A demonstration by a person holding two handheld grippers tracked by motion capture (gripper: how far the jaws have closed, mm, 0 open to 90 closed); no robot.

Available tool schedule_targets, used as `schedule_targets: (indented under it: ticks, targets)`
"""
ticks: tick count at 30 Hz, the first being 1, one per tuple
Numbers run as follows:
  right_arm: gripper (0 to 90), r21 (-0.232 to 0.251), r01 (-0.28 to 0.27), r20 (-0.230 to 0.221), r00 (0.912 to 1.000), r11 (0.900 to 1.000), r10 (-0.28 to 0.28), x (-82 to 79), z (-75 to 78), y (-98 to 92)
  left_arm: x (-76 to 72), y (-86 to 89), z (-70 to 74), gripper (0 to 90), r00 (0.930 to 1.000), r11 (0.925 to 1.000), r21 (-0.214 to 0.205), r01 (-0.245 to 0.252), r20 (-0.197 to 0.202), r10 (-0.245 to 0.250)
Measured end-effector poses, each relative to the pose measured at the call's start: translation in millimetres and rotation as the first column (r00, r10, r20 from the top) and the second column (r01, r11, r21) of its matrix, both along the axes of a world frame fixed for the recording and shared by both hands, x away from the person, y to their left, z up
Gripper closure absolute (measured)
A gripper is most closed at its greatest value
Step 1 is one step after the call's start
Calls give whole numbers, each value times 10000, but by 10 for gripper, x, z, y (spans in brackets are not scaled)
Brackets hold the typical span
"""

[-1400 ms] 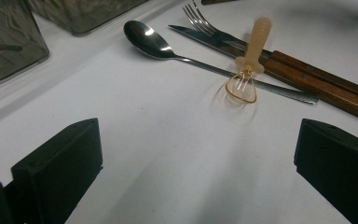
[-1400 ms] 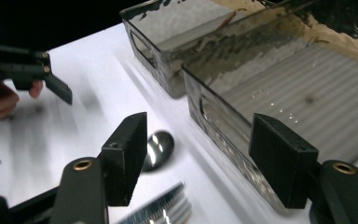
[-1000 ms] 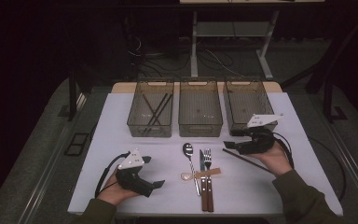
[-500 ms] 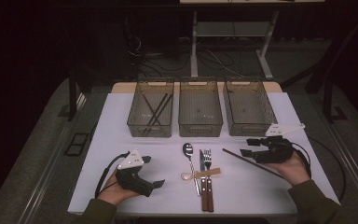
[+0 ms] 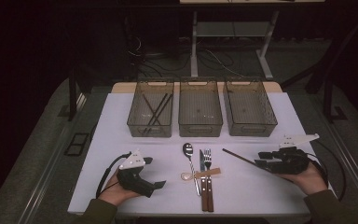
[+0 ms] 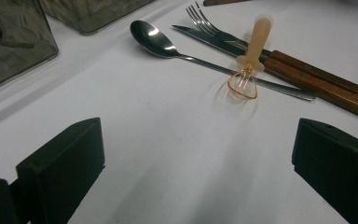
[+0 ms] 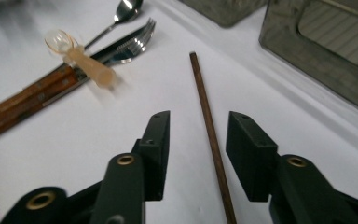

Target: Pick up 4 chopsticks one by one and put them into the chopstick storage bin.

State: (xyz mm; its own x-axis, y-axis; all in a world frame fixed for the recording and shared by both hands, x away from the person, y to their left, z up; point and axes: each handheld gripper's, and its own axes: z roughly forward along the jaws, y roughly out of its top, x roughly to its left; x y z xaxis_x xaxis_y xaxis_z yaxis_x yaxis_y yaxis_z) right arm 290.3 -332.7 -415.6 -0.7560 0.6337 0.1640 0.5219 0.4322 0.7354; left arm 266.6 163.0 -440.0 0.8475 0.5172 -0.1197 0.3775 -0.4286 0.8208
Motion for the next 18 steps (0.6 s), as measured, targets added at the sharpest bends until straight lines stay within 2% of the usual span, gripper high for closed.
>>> schedule_targets:
  ticks: [7, 11, 18]
  targets:
    - [719, -994, -126, -292, 9995, 9950, 98, 20, -125, -103, -6, -1, 6, 15, 10000, 10000, -21, 7, 18, -7]
    - [741, -1276, -393, -397, 9986, 9910, 345, -3, -154, -123, -2, 5, 5, 15, 10000, 10000, -12, 18, 21, -18]
    - [770, -1461, -281, -463, 9987, 9889, 215, -16, -210, -231, -3, -9, 3, 16, 10000, 10000, -23, 37, -2, -37]
